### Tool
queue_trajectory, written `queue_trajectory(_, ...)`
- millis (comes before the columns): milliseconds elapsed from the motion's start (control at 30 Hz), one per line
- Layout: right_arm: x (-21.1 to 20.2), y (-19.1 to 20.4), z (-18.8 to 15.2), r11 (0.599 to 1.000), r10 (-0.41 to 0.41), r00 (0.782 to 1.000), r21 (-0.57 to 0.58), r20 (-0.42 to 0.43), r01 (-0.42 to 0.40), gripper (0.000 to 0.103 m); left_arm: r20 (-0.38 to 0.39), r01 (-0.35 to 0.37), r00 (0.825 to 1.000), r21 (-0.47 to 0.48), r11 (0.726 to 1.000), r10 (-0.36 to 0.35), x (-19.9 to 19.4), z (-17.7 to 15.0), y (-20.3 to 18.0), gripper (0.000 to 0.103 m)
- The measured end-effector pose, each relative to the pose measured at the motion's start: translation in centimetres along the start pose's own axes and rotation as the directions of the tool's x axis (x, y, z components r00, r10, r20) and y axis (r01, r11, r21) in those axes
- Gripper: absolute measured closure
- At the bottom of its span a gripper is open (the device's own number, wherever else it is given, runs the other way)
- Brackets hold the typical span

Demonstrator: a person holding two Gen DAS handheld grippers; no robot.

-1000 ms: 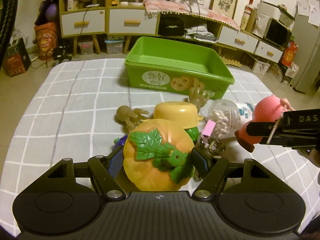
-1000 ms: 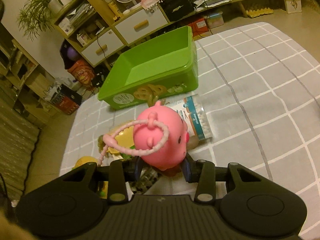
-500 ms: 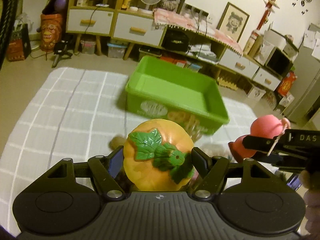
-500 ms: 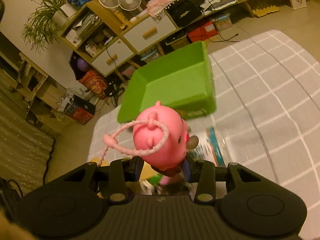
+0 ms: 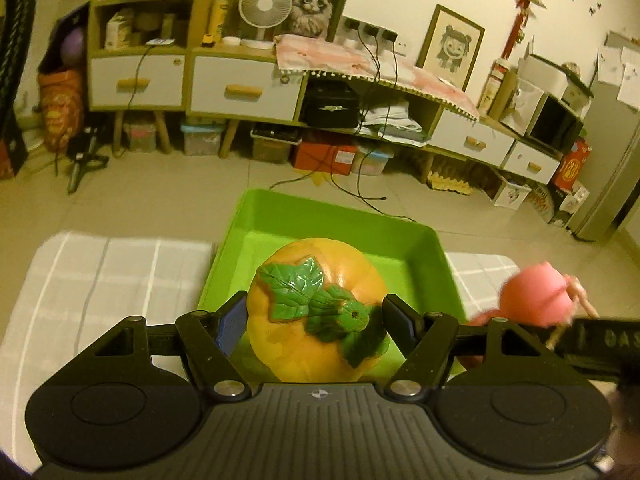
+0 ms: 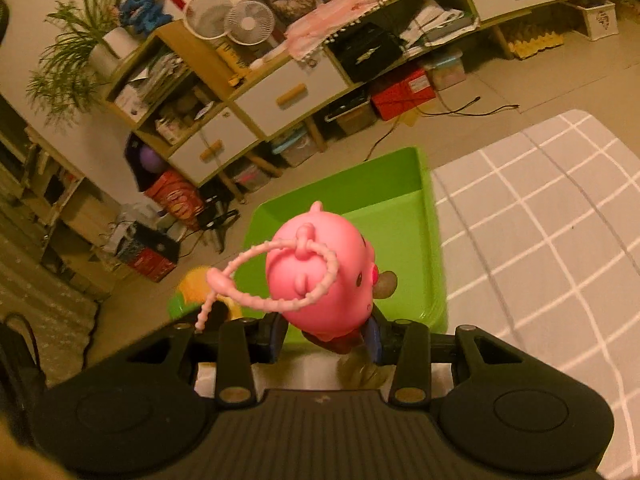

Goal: Organize rigid objects
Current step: 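Carry the pig and pumpkin over the green bin, lowering the pumpkin inside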

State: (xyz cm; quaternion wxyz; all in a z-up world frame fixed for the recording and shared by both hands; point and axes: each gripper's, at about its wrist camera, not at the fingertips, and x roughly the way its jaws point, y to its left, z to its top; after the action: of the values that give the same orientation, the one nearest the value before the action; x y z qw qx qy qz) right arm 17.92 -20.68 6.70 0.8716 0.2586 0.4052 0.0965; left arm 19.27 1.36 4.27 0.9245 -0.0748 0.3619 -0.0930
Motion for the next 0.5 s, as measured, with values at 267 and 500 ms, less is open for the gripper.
queue_trajectory(267, 3.8, -3.0, 1.3, 0.999, -0.028, 0.999, 0.026, -0.028, 0.029, 0.079, -0.138, -0.098, 0.986, -0.032, 0.995, 0.092, 5.5, 0.3, 2.0, 0.028)
queue_trajectory(500, 5.3, -3.8, 1.6, 0.998, -0.059, 0.997, 0.014, -0.051, 0.060, 0.079, -0.279, -0.163, 0.949, -0.030, 0.986, 0.149, 6.1, -0.2, 2.4, 0.028)
